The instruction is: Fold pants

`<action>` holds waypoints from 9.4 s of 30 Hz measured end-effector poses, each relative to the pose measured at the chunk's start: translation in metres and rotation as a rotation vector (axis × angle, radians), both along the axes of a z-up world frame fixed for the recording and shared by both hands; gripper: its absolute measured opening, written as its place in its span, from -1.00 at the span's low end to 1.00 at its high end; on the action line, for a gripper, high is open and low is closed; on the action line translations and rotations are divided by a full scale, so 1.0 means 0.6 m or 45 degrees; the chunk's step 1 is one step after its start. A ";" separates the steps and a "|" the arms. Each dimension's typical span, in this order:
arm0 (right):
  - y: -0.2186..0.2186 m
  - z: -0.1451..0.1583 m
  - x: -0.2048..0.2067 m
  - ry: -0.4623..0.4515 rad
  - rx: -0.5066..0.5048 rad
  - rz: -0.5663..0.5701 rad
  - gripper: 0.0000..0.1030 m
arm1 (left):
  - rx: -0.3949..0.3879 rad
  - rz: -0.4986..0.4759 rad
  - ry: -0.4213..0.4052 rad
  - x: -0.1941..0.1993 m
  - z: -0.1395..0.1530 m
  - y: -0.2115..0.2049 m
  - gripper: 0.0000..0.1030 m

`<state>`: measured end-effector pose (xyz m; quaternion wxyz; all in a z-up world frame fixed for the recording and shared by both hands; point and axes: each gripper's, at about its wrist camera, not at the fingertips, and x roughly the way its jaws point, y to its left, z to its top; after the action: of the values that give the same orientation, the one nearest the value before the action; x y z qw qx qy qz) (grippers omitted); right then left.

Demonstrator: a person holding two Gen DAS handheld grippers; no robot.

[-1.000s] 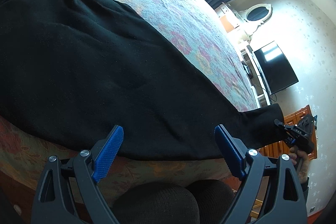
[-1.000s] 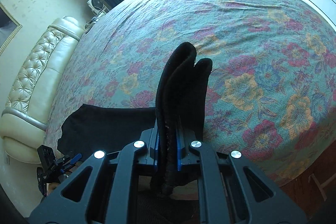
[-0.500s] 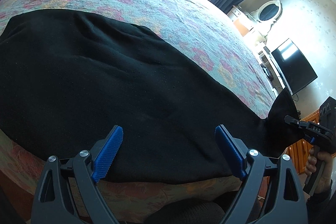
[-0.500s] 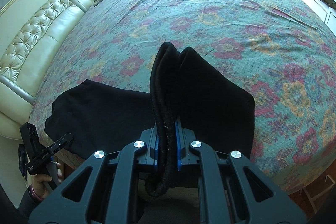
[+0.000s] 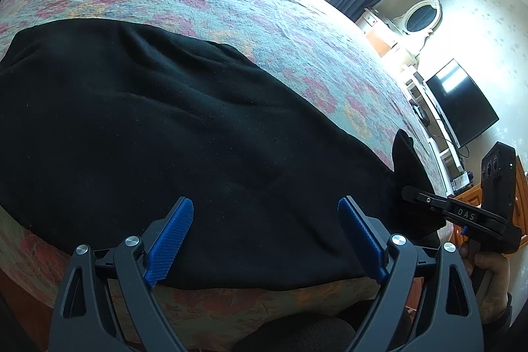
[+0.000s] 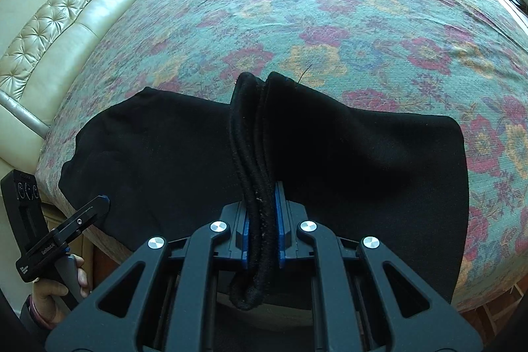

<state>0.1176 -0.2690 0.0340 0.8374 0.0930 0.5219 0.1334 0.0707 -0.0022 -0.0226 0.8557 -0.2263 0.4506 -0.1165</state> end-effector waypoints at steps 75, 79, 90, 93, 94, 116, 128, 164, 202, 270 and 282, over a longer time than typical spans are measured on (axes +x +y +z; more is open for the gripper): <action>0.208 -0.045 -0.030 -0.084 -0.198 0.208 0.16 | -0.010 0.041 0.003 0.001 -0.009 0.014 0.71; 0.210 -0.024 -0.039 -0.146 -0.190 0.206 0.17 | -0.041 0.091 -0.018 -0.006 0.003 0.036 0.71; 0.210 0.026 -0.062 -0.328 -0.319 0.266 0.36 | -0.210 0.225 -0.059 -0.041 0.030 0.195 0.71; 0.203 0.023 -0.065 -0.315 -0.306 0.267 0.37 | -0.248 0.275 -0.047 -0.056 0.027 0.249 0.71; 0.202 0.022 -0.068 -0.311 -0.299 0.265 0.37 | -0.264 0.292 -0.047 -0.062 0.025 0.268 0.71; 0.200 -0.008 -0.068 -0.210 -0.248 0.240 0.39 | -0.621 0.545 0.014 -0.063 -0.074 0.472 0.71; 0.177 -0.022 -0.066 -0.176 -0.202 0.200 0.55 | -0.435 0.591 0.124 -0.029 -0.079 0.470 -0.31; -0.136 0.056 -0.010 -0.138 0.249 -0.253 0.55 | -0.221 -0.281 -0.278 0.060 0.211 -0.084 -0.60; 0.007 -0.089 0.109 0.391 0.630 -0.018 0.68 | -0.245 0.047 0.040 0.068 -0.039 0.132 0.58; -0.263 -0.099 -0.053 0.299 0.688 -0.067 -0.64 | -0.172 -0.271 -0.061 0.073 -0.034 -0.044 0.66; -0.310 -0.073 -0.072 0.240 0.528 -0.175 0.41 | -0.211 -0.256 -0.052 0.078 -0.022 -0.008 0.66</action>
<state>0.0746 -0.4549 -0.0095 0.7550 0.3105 0.5516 0.1713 0.1175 -0.0071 -0.0357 0.8270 -0.2475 0.4425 -0.2430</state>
